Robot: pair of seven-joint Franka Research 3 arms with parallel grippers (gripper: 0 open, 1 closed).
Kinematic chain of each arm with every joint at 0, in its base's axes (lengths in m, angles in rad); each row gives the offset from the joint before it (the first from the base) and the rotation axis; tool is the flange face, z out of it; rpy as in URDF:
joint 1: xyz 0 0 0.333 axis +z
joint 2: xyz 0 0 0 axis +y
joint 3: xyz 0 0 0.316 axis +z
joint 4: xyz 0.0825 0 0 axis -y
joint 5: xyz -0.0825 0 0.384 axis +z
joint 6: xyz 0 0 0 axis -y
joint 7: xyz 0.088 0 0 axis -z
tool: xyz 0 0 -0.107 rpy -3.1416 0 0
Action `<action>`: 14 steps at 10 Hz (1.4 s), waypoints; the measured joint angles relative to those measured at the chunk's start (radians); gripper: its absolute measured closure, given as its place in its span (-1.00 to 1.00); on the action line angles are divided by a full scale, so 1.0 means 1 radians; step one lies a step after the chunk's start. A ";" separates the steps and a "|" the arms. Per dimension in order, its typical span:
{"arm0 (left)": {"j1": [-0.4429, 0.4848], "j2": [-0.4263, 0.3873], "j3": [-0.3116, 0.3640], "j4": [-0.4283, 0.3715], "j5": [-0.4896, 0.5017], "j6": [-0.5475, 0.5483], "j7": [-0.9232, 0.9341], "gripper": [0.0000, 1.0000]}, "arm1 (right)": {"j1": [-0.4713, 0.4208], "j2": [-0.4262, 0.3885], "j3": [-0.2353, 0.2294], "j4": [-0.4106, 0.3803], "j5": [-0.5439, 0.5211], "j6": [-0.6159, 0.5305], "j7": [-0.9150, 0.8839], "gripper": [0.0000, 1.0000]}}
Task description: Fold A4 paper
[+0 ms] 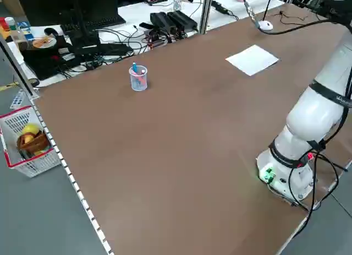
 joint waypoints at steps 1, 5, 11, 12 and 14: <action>0.000 0.000 0.000 0.000 0.000 0.000 0.000 -1.00 | 0.002 0.001 0.001 -0.002 0.002 -0.007 0.000 -0.99; 0.000 0.000 -0.001 -0.001 0.000 0.014 0.000 -1.00 | 0.025 0.026 0.003 -0.008 0.002 -0.015 0.000 -0.99; -0.036 0.050 -0.070 -0.008 -0.013 0.077 -0.107 -1.00 | 0.024 0.026 0.000 -0.007 0.002 -0.014 0.000 -0.99; -0.040 0.069 -0.102 -0.008 -0.013 0.088 -0.144 -1.00 | 0.024 0.026 0.000 -0.007 0.002 -0.014 0.000 -0.99; -0.050 0.102 -0.135 -0.009 -0.013 0.107 -0.190 -1.00 | 0.027 0.028 0.001 -0.008 0.002 -0.014 0.000 -0.99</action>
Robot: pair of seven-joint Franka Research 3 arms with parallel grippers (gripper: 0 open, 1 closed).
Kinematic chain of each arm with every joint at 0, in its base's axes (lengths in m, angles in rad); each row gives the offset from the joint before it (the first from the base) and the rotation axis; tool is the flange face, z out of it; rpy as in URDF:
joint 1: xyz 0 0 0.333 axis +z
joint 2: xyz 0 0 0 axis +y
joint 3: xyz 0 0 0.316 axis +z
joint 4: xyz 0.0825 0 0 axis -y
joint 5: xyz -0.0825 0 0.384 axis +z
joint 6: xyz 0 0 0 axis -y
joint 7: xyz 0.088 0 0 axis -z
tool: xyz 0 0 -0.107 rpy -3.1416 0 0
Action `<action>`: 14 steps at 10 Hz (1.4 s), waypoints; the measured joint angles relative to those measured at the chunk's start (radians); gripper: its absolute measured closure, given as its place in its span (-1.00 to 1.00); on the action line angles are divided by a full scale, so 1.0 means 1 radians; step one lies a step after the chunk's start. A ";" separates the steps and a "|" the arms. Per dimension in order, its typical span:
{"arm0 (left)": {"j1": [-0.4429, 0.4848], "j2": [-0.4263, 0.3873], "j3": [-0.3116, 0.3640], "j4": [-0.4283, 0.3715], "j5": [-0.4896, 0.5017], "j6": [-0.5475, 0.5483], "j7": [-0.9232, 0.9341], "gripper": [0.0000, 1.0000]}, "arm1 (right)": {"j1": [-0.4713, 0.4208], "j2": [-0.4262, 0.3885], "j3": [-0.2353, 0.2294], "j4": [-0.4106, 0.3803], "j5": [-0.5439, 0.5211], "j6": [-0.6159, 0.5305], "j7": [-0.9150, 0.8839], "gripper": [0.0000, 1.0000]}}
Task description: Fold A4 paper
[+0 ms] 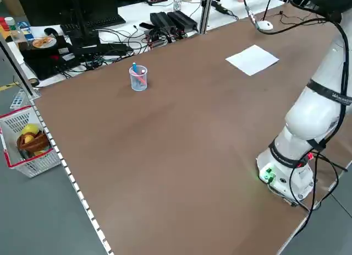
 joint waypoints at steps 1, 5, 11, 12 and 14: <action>-0.009 0.016 -0.005 0.000 0.000 0.010 -0.012 -1.00 | 0.005 0.008 0.001 0.000 -0.002 0.000 0.000 -0.99; -0.043 0.074 -0.006 -0.001 0.000 0.054 -0.044 -0.81 | 0.044 0.044 0.002 -0.001 0.002 0.004 -0.001 -0.99; -0.114 0.227 -0.034 0.031 -0.024 0.206 -0.192 0.83 | 0.171 0.135 0.008 -0.024 0.107 0.026 0.000 -0.94; -0.132 0.244 -0.039 0.033 -0.027 0.239 -0.231 0.98 | 0.178 0.142 0.008 -0.052 0.130 0.067 0.000 -0.93; -0.197 0.293 -0.042 0.034 -0.027 0.313 -0.311 0.98 | 0.209 0.152 0.009 -0.129 0.186 0.159 -0.001 -0.89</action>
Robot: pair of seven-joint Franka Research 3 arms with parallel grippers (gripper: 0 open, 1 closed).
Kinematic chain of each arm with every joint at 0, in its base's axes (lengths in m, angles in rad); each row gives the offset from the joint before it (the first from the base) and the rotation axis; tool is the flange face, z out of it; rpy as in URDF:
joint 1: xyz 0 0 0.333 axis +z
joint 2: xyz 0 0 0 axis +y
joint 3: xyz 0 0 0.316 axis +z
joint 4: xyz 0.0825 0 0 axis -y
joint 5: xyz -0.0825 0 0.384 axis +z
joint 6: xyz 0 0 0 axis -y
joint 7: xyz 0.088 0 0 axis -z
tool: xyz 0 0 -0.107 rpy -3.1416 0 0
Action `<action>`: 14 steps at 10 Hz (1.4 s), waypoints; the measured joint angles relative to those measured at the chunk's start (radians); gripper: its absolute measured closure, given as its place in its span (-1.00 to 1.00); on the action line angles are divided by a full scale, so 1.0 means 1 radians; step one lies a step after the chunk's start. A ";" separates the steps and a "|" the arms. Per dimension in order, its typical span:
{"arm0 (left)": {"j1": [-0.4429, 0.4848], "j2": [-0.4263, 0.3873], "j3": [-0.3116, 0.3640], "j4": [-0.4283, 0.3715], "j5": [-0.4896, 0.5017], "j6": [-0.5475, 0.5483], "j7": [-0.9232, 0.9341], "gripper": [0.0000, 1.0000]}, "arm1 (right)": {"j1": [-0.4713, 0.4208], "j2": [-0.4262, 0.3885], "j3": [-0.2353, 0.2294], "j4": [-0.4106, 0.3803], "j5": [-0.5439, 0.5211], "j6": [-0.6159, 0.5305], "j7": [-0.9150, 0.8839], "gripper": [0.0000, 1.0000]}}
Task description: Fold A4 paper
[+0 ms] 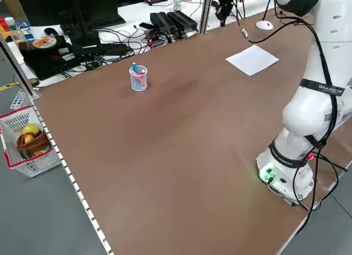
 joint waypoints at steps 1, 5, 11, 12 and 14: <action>-0.032 0.029 0.000 0.000 0.000 0.042 -0.042 0.98 | 0.019 0.001 0.001 -0.040 0.016 0.048 0.000 -0.87; -0.106 0.135 0.004 0.003 0.007 0.192 -0.116 0.98 | 0.100 0.003 0.002 -0.191 0.042 0.211 0.001 -0.65; -0.189 0.330 0.008 0.068 0.135 0.361 -0.274 0.98 | 0.166 -0.031 0.002 -0.466 0.046 0.472 0.001 -0.34; -0.194 0.349 0.008 0.069 0.146 0.373 -0.282 0.98 | 0.175 -0.034 0.002 -0.477 0.046 0.475 0.002 -0.25; -0.199 0.378 0.008 0.070 0.157 0.391 -0.285 0.98 | 0.206 -0.038 0.002 -0.501 0.047 0.510 0.007 -0.17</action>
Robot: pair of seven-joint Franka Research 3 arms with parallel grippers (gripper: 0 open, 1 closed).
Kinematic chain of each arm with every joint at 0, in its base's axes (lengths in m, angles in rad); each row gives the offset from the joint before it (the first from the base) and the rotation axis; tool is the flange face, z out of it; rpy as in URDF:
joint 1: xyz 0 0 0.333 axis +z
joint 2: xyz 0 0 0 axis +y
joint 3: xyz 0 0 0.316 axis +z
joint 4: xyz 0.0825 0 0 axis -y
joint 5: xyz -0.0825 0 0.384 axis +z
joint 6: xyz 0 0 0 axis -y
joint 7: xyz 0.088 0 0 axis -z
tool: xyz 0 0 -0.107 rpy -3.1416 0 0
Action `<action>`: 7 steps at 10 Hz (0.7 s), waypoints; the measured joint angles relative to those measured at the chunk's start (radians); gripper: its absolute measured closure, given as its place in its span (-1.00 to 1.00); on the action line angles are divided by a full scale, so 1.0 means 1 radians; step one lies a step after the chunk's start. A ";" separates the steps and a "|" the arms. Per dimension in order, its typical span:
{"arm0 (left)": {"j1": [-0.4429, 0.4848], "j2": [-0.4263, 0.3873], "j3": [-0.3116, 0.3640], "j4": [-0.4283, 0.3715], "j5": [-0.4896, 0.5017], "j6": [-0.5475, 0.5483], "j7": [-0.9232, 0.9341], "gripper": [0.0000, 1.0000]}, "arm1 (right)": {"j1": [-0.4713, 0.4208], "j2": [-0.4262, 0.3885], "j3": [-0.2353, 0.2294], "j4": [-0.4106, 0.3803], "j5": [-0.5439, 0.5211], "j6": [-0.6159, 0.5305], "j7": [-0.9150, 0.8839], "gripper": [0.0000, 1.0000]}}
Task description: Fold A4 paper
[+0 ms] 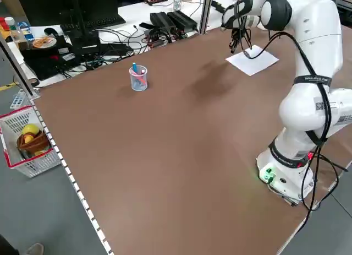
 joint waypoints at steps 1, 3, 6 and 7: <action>-0.004 0.012 0.000 0.001 0.009 0.004 -0.005 0.98 | 0.015 0.002 0.000 -0.032 0.000 0.048 0.001 -0.08; -0.010 0.031 0.000 0.001 0.020 0.008 -0.011 0.98 | 0.041 0.025 0.001 -0.082 0.017 0.127 0.003 0.10; -0.017 0.046 0.000 0.002 0.021 0.009 -0.012 0.98 | 0.084 0.100 0.001 -0.091 0.168 0.207 0.007 0.35; -0.019 0.051 0.000 0.002 0.021 0.009 -0.012 0.98 | 0.088 0.132 0.001 -0.092 0.209 0.234 0.007 0.37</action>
